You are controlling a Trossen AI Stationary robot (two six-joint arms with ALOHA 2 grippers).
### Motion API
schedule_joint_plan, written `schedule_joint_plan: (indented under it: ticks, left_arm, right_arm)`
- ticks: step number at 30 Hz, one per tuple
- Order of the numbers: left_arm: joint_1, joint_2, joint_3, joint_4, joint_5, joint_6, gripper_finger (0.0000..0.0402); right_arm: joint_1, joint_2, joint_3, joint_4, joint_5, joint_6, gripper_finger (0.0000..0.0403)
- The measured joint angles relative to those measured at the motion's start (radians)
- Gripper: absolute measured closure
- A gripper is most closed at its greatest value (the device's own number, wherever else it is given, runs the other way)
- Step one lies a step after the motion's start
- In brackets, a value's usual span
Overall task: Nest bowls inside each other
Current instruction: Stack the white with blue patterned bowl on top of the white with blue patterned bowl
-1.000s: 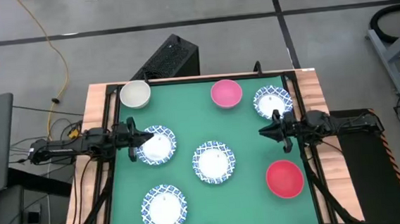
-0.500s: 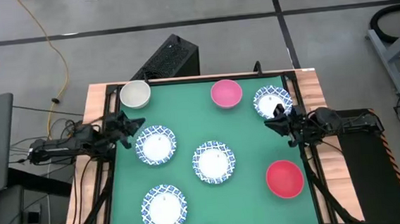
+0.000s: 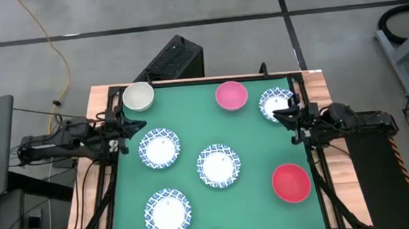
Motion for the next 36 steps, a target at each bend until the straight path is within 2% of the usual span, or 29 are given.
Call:
schedule_joint_plan:
  ticks: [3, 8, 13, 18, 24, 31, 36]
  left_arm:
    - [0.000, 0.094, 0.063, -0.108, 0.009, 0.006, 0.0382]
    - [0.000, 0.257, 0.144, -0.272, 0.007, 0.006, 0.0333]
    - [0.002, 0.430, 0.191, -0.408, -0.012, -0.046, 0.0280]
    - [0.020, 0.612, 0.225, -0.557, -0.042, -0.154, 0.0246]
    - [0.048, 0.756, 0.228, -0.569, -0.023, -0.185, 0.0235]
    - [0.094, 0.794, 0.229, -0.569, -0.024, -0.175, 0.0234]
    - [0.119, 0.792, 0.229, -0.571, 0.006, -0.167, 0.0234]
  right_arm:
    - [0.000, 0.091, 0.084, -0.109, 0.003, -0.002, 0.0283]
    - [0.000, 0.235, 0.178, -0.253, 0.021, -0.002, 0.0224]
    - [0.000, 0.335, 0.195, -0.272, 0.021, 0.027, 0.0191]
    - [0.000, 0.396, 0.195, -0.269, 0.021, 0.032, 0.0187]
    - [0.000, 0.429, 0.194, -0.259, 0.038, 0.034, 0.0191]
    - [0.000, 0.428, 0.194, -0.261, 0.103, 0.063, 0.0201]
    - [0.000, 0.428, 0.194, -0.261, 0.106, 0.072, 0.0208]
